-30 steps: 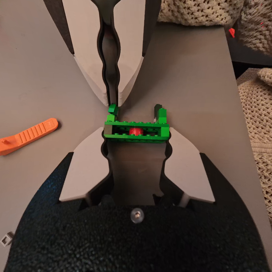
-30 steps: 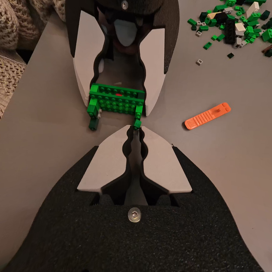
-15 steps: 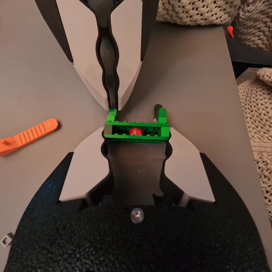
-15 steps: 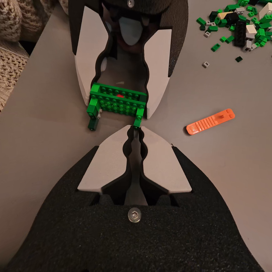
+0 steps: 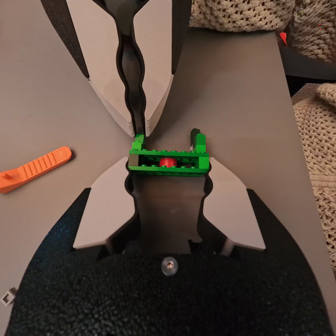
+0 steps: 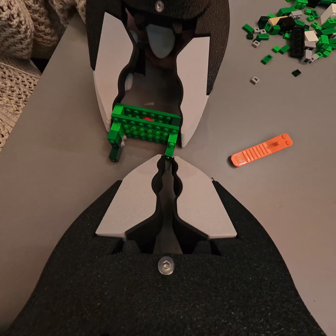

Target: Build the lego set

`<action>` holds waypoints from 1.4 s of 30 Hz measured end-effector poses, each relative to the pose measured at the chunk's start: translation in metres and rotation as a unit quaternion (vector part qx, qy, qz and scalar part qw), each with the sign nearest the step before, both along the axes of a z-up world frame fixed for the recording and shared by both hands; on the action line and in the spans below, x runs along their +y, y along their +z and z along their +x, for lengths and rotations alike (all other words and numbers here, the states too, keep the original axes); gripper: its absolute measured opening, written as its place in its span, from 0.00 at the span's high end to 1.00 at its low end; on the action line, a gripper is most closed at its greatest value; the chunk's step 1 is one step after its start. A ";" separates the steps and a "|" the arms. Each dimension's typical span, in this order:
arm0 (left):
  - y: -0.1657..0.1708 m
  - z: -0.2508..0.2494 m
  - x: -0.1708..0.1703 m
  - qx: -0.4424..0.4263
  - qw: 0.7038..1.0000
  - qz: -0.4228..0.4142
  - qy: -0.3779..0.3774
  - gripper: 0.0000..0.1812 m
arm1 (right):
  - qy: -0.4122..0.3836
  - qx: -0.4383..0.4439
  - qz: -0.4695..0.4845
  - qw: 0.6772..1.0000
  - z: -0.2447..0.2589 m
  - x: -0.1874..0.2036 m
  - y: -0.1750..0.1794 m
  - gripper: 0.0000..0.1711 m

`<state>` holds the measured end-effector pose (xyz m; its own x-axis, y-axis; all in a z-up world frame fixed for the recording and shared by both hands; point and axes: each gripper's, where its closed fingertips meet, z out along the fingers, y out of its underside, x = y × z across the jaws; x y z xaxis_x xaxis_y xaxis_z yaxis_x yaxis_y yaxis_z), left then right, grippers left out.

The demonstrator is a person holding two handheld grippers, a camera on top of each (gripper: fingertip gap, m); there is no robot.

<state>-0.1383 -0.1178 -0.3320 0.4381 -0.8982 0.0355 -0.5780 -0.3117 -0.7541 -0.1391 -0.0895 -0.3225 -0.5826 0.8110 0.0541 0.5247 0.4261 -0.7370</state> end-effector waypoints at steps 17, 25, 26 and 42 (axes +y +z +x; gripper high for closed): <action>0.010 0.002 0.003 -0.009 0.999 0.039 0.005 0.58 | 0.001 -0.012 -0.007 1.000 0.000 0.001 0.012 0.97; 0.026 0.007 0.002 -0.053 0.996 0.074 -0.007 0.58 | 0.010 -0.017 0.011 1.000 0.004 0.000 0.029 0.97; 0.027 0.008 0.002 -0.056 0.996 0.076 -0.008 0.58 | 0.011 -0.017 0.012 1.000 0.004 -0.001 0.029 0.97; 0.034 0.008 0.000 -0.070 0.994 0.087 -0.015 0.58 | 0.019 -0.042 0.024 0.999 0.000 -0.003 0.026 0.97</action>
